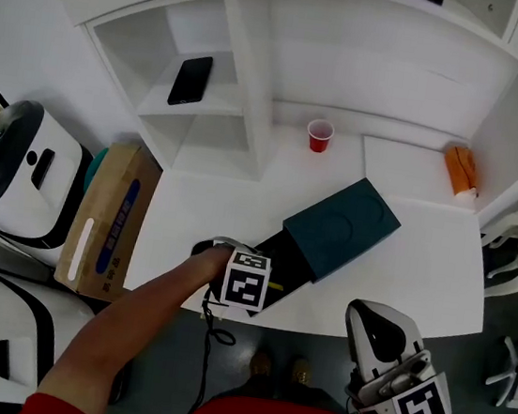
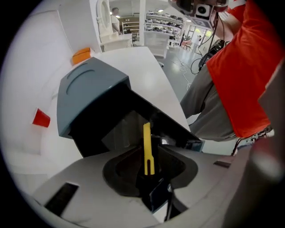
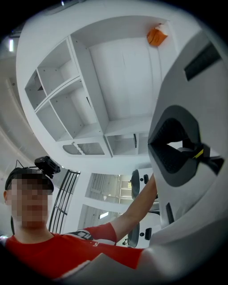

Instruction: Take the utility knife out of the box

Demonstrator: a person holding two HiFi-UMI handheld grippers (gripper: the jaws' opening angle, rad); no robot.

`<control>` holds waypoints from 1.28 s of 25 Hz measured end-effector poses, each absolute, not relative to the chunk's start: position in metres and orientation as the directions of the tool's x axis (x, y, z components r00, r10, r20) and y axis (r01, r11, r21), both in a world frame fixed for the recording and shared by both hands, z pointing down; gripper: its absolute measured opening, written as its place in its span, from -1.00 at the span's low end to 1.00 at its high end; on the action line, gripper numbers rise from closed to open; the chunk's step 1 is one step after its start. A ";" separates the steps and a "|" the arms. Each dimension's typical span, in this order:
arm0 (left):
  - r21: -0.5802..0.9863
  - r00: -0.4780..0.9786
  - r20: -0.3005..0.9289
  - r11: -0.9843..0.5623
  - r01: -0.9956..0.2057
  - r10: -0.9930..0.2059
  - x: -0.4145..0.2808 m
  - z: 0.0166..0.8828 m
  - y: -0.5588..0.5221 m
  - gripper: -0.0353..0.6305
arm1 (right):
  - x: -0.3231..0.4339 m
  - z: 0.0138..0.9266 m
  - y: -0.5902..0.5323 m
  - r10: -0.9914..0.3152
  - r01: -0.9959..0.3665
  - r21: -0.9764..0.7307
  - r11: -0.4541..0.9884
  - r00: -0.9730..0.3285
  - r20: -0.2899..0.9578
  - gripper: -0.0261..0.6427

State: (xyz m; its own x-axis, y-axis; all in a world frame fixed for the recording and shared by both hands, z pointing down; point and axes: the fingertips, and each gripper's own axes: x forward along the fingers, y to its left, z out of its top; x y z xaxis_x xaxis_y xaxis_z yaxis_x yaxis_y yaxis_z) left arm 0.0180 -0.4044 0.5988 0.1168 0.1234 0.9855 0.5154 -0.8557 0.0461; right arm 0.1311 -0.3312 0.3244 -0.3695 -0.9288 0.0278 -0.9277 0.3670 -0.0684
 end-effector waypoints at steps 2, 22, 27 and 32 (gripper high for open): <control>0.054 0.088 0.989 -0.852 0.520 0.116 0.016 0.605 -0.407 -0.44 | 0.135 0.326 -0.331 -0.930 -0.929 -0.075 0.362 -0.365 0.029 -0.90; 0.041 0.089 0.991 -0.865 0.501 0.099 0.016 0.603 -0.403 -0.59 | 0.160 0.334 -0.335 -0.939 -0.935 -0.104 0.338 -0.343 0.029 -0.90; -0.080 0.368 0.929 -0.946 0.313 0.043 0.032 0.562 -0.408 -0.59 | 0.164 0.336 -0.333 -0.937 -0.933 -0.108 0.344 -0.349 0.029 -0.90; -0.185 0.684 0.721 -0.982 0.038 -0.109 0.049 0.480 -0.415 -0.59 | 0.159 0.332 -0.335 -0.930 -0.926 -0.099 0.364 -0.367 0.016 -0.90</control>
